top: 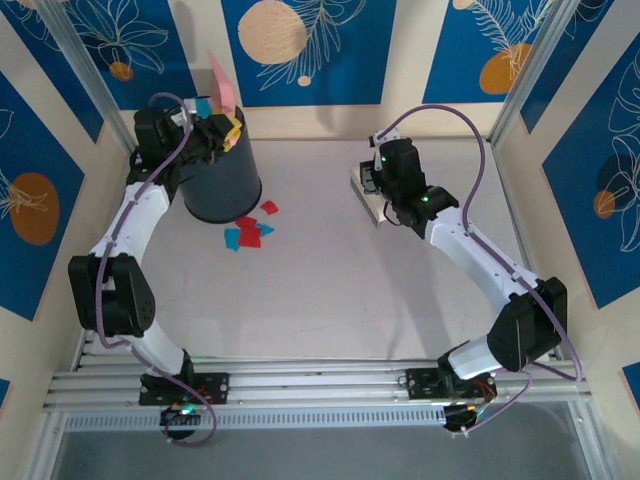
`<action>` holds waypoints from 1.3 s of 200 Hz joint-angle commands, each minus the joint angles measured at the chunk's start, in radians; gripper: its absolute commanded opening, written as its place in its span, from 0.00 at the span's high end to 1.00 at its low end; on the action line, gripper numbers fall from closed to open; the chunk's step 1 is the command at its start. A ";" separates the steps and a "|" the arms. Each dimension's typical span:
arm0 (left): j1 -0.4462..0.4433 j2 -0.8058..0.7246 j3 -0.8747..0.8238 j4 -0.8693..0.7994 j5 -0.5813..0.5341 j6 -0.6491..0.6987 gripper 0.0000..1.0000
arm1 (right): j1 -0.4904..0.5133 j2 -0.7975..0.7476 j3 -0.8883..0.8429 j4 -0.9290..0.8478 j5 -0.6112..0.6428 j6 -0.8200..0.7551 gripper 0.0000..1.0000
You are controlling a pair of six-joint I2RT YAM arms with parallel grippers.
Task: Sweep away the paper scraps from the table
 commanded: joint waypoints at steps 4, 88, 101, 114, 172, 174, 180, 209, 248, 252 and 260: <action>0.010 0.022 -0.042 0.314 0.045 -0.257 1.00 | -0.007 0.004 0.018 0.009 0.003 0.014 1.00; 0.010 0.060 -0.110 0.686 0.032 -0.595 1.00 | -0.007 0.005 0.019 0.013 -0.008 0.025 1.00; 0.010 0.056 -0.098 0.703 0.042 -0.609 1.00 | -0.007 0.004 0.018 0.017 -0.019 0.034 1.00; 0.010 0.043 -0.090 0.699 0.046 -0.608 1.00 | -0.006 0.003 0.017 0.029 -0.040 0.041 1.00; 0.010 -0.002 -0.074 0.636 0.094 -0.533 1.00 | 0.010 0.043 0.034 0.067 -0.248 0.084 1.00; 0.010 -0.004 -0.072 0.626 0.100 -0.525 1.00 | 0.011 0.046 0.037 0.068 -0.259 0.085 1.00; 0.010 -0.013 -0.066 0.581 0.111 -0.475 1.00 | 0.014 0.057 0.044 0.071 -0.296 0.090 1.00; 0.010 -0.091 -0.019 0.188 0.140 -0.106 1.00 | 0.045 0.127 0.075 0.111 -0.418 0.128 1.00; 0.010 -0.170 0.150 -0.477 0.079 0.476 1.00 | 0.092 0.267 0.163 0.150 -0.577 0.203 1.00; 0.010 -0.176 0.164 -0.532 0.064 0.529 1.00 | 0.096 0.281 0.172 0.155 -0.584 0.212 1.00; 0.010 -0.191 0.182 -0.624 0.035 0.610 1.00 | 0.107 0.318 0.195 0.162 -0.602 0.228 1.00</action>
